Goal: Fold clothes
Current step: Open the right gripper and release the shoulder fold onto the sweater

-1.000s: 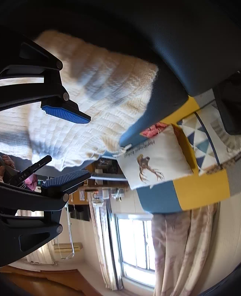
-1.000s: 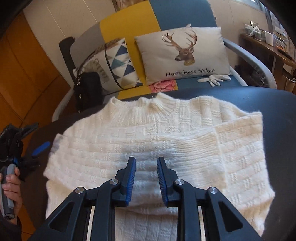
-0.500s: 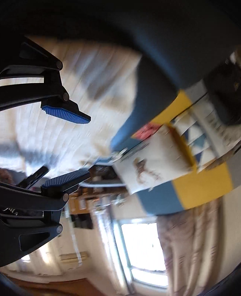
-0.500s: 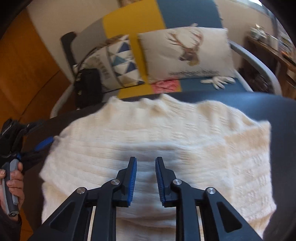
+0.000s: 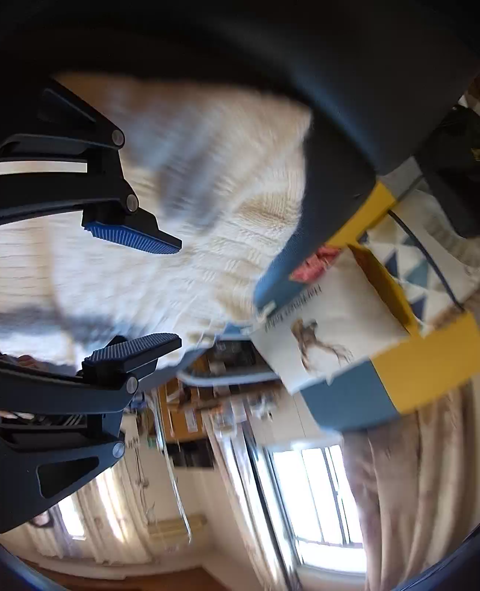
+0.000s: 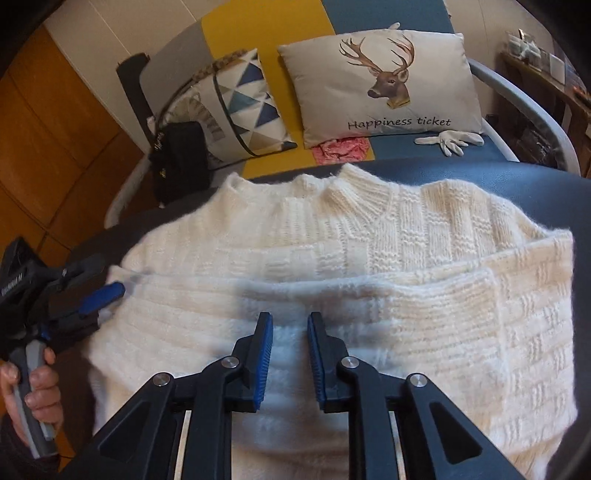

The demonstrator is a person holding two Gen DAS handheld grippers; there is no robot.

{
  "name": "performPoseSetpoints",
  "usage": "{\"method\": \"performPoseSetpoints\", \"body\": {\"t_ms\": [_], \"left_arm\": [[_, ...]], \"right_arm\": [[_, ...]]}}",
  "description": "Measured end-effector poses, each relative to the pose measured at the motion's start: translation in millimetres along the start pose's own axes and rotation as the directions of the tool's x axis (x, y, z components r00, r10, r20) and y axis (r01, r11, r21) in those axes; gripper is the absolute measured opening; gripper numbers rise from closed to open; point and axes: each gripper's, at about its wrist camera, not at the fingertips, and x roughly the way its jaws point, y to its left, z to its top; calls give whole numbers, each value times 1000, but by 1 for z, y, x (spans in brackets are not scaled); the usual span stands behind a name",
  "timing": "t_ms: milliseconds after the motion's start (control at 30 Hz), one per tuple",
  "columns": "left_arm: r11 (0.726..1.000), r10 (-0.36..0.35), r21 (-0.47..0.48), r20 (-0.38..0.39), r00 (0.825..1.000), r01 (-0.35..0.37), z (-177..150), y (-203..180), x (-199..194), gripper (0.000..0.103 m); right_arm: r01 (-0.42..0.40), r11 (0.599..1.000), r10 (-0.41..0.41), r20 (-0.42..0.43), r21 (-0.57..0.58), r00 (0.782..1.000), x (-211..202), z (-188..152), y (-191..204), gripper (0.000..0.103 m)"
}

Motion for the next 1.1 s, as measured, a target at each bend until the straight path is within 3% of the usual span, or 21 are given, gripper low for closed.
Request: {"method": "performPoseSetpoints", "body": {"t_ms": [133, 267, 400, 667, 833, 1000, 1100], "left_arm": [[993, -73, -86, 61, 995, 78, -21, 26, -46, 58], [973, -136, -171, 123, 983, 156, -41, 50, -86, 59], [935, -203, -269, 129, 971, 231, -48, 63, -79, 59], [865, -250, -420, 113, 962, 274, -56, 69, -38, 59], [842, -199, -484, 132, 971, 238, -54, 76, -26, 59], [874, -144, -436, 189, 971, 214, -40, 65, -35, 59], [904, -71, -402, 203, 977, 149, -35, 63, -43, 53]], "right_arm": [[-94, 995, 93, -26, -24, 995, -13, -25, 23, 22], [-78, 997, 79, -44, 17, 996, -6, -41, 25, 22], [-110, 986, 114, -28, 125, 993, -2, -44, 13, 22], [-152, 962, 161, -21, 225, 987, 4, -45, 1, 22], [-155, 965, 163, -20, 210, 986, 5, -45, 1, 22], [-119, 984, 121, -10, 132, 993, 4, -46, 7, 20], [-98, 990, 99, -6, 98, 995, 4, -47, 10, 18]]}}
